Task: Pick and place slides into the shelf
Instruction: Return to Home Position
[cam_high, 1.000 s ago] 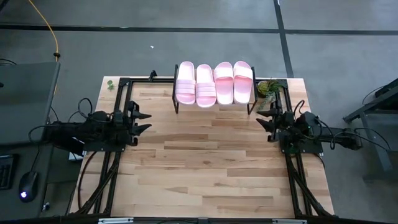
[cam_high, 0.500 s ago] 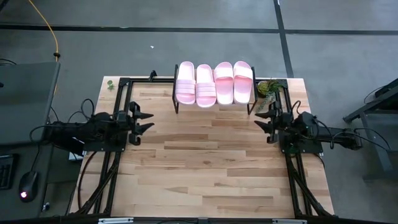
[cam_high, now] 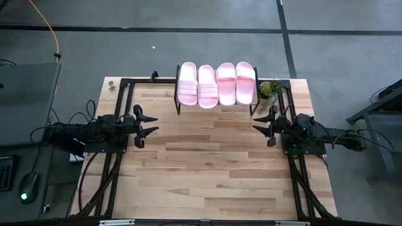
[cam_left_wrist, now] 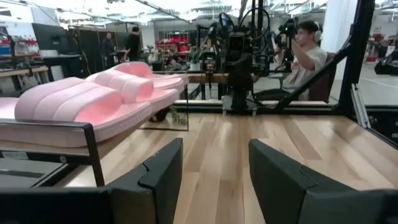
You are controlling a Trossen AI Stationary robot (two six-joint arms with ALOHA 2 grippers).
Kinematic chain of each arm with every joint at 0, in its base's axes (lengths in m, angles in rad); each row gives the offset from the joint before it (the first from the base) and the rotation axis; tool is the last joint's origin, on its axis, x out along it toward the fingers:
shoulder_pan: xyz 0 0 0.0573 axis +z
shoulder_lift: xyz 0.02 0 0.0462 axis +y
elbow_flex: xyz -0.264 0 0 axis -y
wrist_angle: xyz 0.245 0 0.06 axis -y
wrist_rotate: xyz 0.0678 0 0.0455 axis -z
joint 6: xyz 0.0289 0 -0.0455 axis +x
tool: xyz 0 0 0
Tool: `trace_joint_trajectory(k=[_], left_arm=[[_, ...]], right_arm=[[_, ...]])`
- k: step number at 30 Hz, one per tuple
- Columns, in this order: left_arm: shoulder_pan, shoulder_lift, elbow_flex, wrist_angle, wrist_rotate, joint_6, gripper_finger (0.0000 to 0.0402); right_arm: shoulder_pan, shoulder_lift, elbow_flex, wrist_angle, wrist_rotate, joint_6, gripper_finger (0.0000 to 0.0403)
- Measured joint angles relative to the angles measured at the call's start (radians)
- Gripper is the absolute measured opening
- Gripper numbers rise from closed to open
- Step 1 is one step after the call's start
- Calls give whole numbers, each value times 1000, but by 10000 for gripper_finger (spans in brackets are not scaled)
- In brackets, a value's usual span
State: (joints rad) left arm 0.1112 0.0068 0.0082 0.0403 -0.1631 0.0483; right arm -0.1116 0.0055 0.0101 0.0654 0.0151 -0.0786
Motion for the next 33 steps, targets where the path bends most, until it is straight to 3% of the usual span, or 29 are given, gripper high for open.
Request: trace_joint_trajectory(k=[20,33], left_arm=[[0,11,1,1,13,0,166],[0,11,1,1,13,0,166]], right_arm=[[0,1,0,-53,-1,-32,133],[0,1,0,-53,-1,38,133]])
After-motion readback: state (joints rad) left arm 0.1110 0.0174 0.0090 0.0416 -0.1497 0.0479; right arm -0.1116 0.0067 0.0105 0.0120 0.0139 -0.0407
